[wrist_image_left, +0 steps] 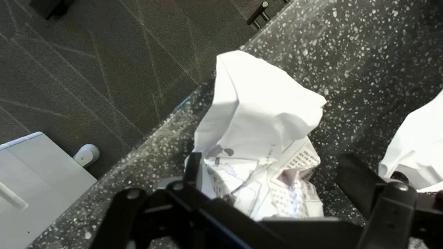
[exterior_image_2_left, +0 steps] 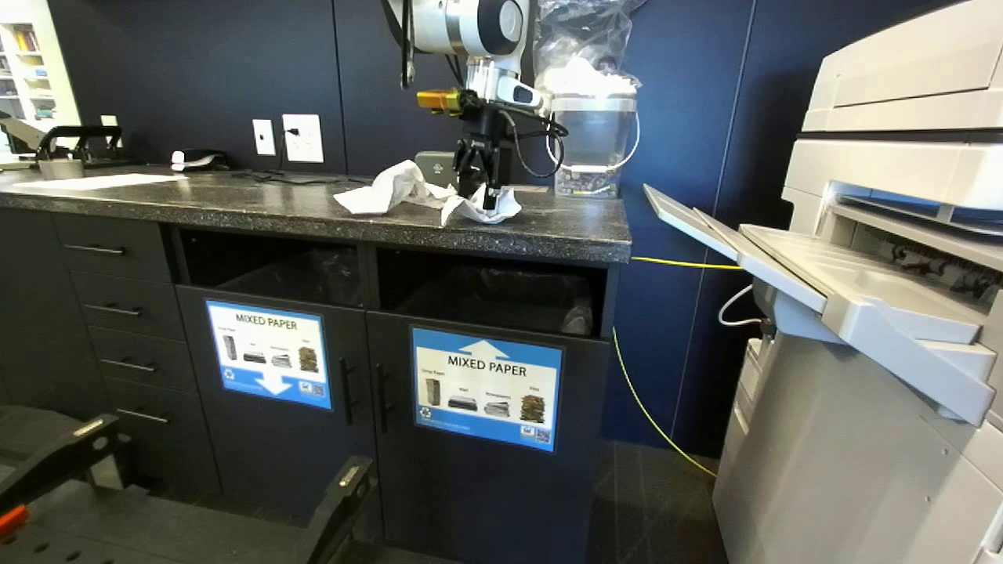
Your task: Throw two of the papers on the tabletop into the bin on the right
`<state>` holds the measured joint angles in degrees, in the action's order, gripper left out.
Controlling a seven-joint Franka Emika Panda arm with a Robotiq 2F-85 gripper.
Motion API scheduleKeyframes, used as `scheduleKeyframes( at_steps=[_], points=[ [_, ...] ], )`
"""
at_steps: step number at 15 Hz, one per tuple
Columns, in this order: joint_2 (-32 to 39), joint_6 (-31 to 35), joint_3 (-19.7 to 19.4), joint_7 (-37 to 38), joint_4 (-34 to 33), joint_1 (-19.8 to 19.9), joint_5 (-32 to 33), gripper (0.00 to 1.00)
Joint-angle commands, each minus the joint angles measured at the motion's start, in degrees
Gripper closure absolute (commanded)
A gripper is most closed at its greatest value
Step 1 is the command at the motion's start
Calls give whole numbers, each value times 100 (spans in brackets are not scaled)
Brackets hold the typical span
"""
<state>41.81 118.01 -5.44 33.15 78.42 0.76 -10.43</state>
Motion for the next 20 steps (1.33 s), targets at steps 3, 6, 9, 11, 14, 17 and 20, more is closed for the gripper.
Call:
scheduleKeyframes(
  at_steps=[3,6,9,11,14,17,20],
  points=[
    [303,-283,-66,304,-494,-40,51,0],
    [362,-293,-71,363,-558,-44,67,26],
    [394,-359,-73,402,-620,-41,73,49],
    [404,-378,-72,423,-652,-39,74,63],
    [408,-410,-70,452,-688,-40,78,81],
    [390,-434,-65,462,-682,-37,77,92],
    [289,-693,25,262,-593,33,12,99]
  ],
)
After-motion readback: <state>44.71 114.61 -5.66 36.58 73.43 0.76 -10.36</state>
